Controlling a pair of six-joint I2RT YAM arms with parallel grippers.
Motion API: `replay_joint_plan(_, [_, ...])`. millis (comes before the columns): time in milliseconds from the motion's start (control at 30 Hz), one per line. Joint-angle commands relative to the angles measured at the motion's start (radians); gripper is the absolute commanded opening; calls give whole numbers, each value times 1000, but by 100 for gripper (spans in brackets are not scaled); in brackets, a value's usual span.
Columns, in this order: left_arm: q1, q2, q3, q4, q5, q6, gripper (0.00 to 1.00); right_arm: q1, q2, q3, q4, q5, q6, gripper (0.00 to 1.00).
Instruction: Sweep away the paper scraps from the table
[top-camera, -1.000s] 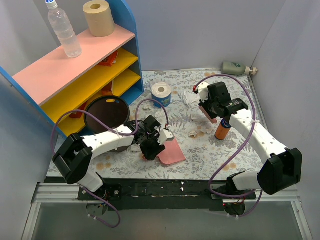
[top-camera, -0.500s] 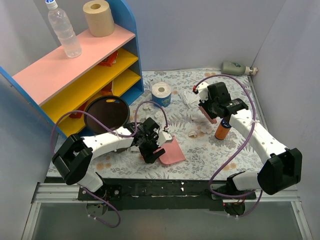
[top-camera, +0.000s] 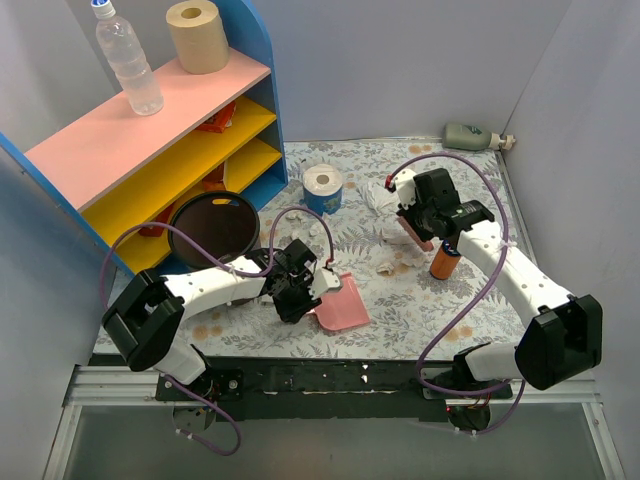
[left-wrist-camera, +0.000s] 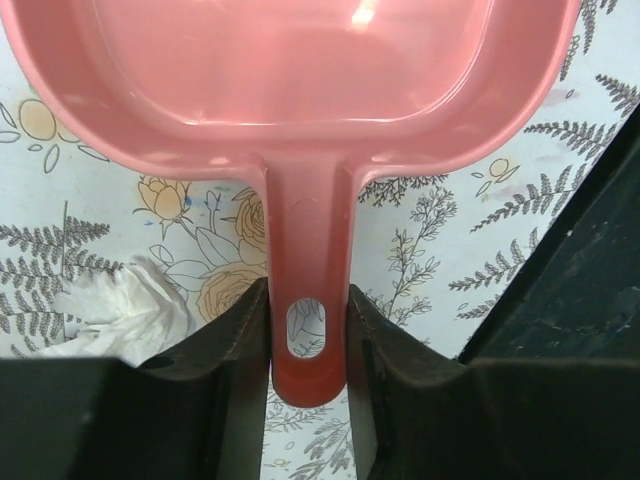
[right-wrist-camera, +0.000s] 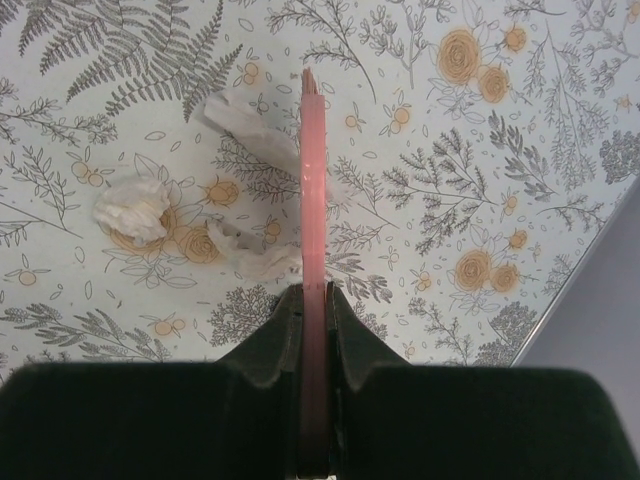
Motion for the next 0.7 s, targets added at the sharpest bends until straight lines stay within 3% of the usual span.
replay_joint_plan(0, [-2, -33, 34, -39, 6, 16, 10, -1, -10, -24, 37, 7, 10, 1])
replay_joint_plan(100, [-2, -28, 67, -64, -10, 19, 0, -3, -5, -29, 31, 16, 30, 1])
replay_joint_plan(200, [-2, -18, 96, -102, -13, 36, 0, -1, -8, -41, 25, -10, 58, 1])
replay_joint_plan(533, [-2, 65, 152, -141, -62, 22, 0, -1, -8, -17, 22, -473, 263, 1])
replay_joint_plan(667, [-2, 110, 181, -136, -76, 19, 0, -6, 21, 86, 5, -532, 284, 1])
